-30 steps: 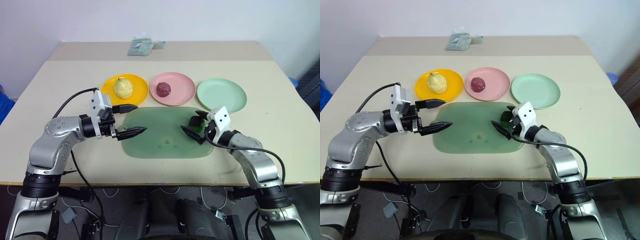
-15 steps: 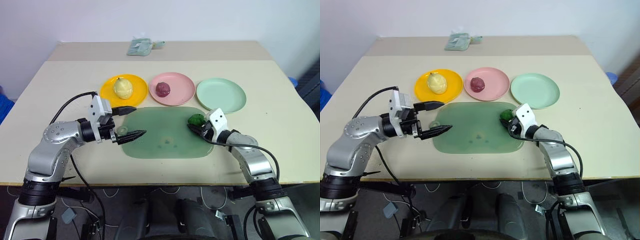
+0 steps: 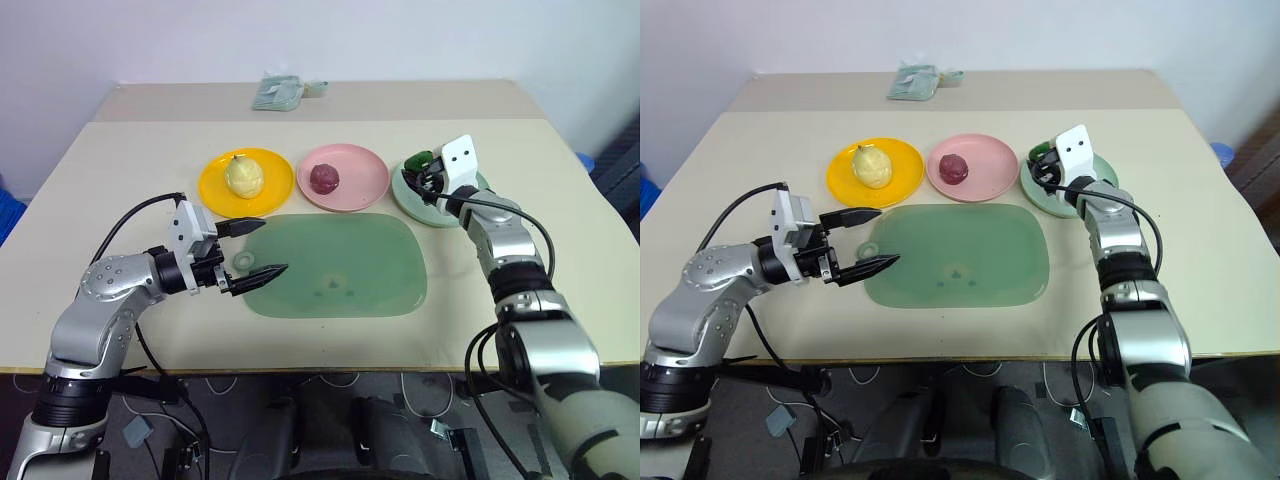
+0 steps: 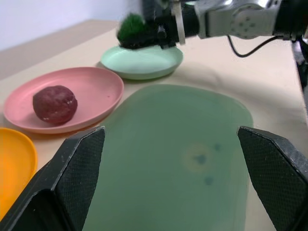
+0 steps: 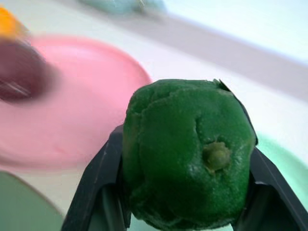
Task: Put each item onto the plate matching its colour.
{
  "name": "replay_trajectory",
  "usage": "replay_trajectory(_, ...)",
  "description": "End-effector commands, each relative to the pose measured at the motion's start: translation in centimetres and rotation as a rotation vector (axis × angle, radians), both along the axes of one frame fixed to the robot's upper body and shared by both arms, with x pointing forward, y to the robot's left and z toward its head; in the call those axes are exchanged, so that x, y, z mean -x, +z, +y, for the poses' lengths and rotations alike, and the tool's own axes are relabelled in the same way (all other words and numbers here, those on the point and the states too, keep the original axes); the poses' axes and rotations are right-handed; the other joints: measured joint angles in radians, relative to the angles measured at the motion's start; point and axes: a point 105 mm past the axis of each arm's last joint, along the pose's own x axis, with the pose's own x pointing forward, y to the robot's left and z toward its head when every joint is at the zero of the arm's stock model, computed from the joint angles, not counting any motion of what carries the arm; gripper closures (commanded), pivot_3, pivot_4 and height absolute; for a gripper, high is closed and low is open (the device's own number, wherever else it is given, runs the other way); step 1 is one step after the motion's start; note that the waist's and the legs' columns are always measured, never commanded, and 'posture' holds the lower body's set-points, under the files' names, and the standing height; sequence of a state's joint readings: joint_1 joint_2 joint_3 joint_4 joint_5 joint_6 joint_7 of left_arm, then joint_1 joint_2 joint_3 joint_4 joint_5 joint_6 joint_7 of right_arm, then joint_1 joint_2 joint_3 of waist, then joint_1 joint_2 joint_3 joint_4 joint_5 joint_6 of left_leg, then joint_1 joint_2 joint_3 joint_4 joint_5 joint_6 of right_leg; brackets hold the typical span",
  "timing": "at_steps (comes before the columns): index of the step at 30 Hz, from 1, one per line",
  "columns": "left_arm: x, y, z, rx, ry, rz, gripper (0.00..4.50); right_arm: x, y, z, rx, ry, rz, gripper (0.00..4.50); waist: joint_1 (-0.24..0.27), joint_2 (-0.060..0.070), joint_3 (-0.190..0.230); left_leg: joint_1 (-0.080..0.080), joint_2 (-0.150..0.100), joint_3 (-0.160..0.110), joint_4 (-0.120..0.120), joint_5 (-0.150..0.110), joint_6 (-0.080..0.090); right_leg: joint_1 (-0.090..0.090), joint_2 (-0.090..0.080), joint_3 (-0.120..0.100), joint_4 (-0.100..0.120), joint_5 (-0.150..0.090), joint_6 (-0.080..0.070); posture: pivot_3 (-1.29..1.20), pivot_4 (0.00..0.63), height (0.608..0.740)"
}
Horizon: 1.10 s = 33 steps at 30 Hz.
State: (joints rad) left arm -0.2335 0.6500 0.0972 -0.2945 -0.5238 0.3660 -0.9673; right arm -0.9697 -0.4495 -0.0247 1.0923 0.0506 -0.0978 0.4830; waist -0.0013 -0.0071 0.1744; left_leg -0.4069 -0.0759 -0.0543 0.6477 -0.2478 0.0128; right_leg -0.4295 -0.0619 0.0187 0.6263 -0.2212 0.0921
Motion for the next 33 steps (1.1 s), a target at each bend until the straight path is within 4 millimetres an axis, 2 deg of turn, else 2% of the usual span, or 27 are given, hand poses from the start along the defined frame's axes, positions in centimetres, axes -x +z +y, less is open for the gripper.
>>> replay_trajectory(1, 0.5, 0.9, 0.0, 0.011, 0.026, -0.045, 0.00, -0.4, 1.3, -0.9, 0.018, -0.028, -0.046, 0.90, -0.013, 0.000, 0.000, 0.000, 0.000, 0.000, 0.000, 0.000, 0.000, 0.000, 0.000, 0.000, 0.000, 0.000, 0.000, 0.00, 0.150, 0.740)
replay_trajectory(2, 0.5, 1.0, 0.0, 0.019, 0.038, -0.047, 0.00, -0.4, 1.5, -1.2, 0.023, -0.036, -0.057, 0.27, -0.014, 0.000, 0.000, 0.000, 0.000, 0.000, 0.000, 0.000, 0.000, 0.000, 0.000, 0.000, 0.000, 0.000, 0.000, 0.00, 0.150, 0.740)
replay_trajectory(3, 0.4, 1.0, 0.0, 0.022, 0.057, -0.044, 0.00, -0.4, 1.9, -1.3, 0.025, -0.038, -0.072, 0.04, -0.016, 0.000, 0.000, 0.000, 0.000, 0.000, -0.001, 0.000, 0.000, 0.000, 0.000, 0.000, 0.000, 0.000, 0.000, 0.00, 0.150, 0.740)
replay_trajectory(10, -0.5, 1.6, 0.3, 0.037, 0.177, -0.097, 0.00, 0.8, 4.3, -2.2, -0.034, 0.062, -0.178, 0.04, -0.018, 0.001, 0.001, 0.000, 0.000, 0.000, 0.000, 0.000, 0.000, -0.001, 0.000, 0.001, 0.001, 0.000, 0.000, 0.00, 0.150, 0.740)
replay_trajectory(14, -1.5, 0.9, 1.5, 0.057, 0.344, -0.104, 0.00, 4.1, 5.5, -1.1, -0.059, 0.236, -0.253, 0.04, -0.009, 0.001, 0.001, 0.000, 0.000, -0.001, 0.000, 0.000, 0.000, 0.000, 0.000, 0.000, 0.001, 0.000, 0.000, 0.00, 0.150, 0.740)
replay_trajectory(17, -1.5, 0.2, 2.0, 0.087, 0.393, -0.141, 0.00, 7.8, 5.0, 0.0, -0.064, 0.318, -0.266, 0.04, -0.006, 0.002, 0.001, 0.000, 0.000, -0.001, 0.000, -0.001, 0.001, 0.000, 0.000, 0.000, 0.001, 0.000, 0.001, 0.00, 0.150, 0.740)
replay_trajectory(20, -0.9, 0.7, 2.5, 0.193, 0.412, -0.231, 0.00, 10.6, 4.0, 0.4, -0.071, 0.330, -0.239, 0.04, -0.006, 0.002, 0.000, 0.000, 0.000, -0.001, 0.001, -0.001, 0.001, 0.000, 0.000, 0.000, 0.001, 0.000, 0.000, 0.00, 0.150, 0.740)
replay_trajectory(25, 0.7, -1.4, 3.3, 0.133, 0.417, -0.141, 0.00, 14.9, 2.1, -0.5, -0.086, 0.294, -0.155, 0.04, -0.007, 0.003, 0.000, 0.001, 0.000, -0.001, 0.001, 0.000, 0.000, 0.000, 0.000, 0.001, 0.002, 0.000, 0.000, 0.00, 0.150, 0.740)
replay_trajectory(30, 1.7, -2.6, 4.8, 0.095, 0.429, -0.094, 0.00, 18.1, 0.2, -2.4, -0.083, 0.235, -0.050, 0.04, 0.003, 0.003, 0.000, 0.001, 0.001, -0.001, 0.001, -0.001, 0.001, 0.001, 0.000, 0.001, 0.001, -0.002, -0.003, 0.00, 0.150, 0.740)
replay_trajectory(33, 1.8, -2.7, 4.8, 0.101, 0.431, -0.095, 0.00, 18.8, 0.0, -3.1, -0.087, 0.217, -0.031, 0.04, 0.013, 0.003, 0.000, 0.001, 0.001, 0.000, 0.002, -0.001, 0.001, 0.002, 0.000, 0.001, -0.001, -0.002, -0.004, 0.00, 0.150, 0.740)
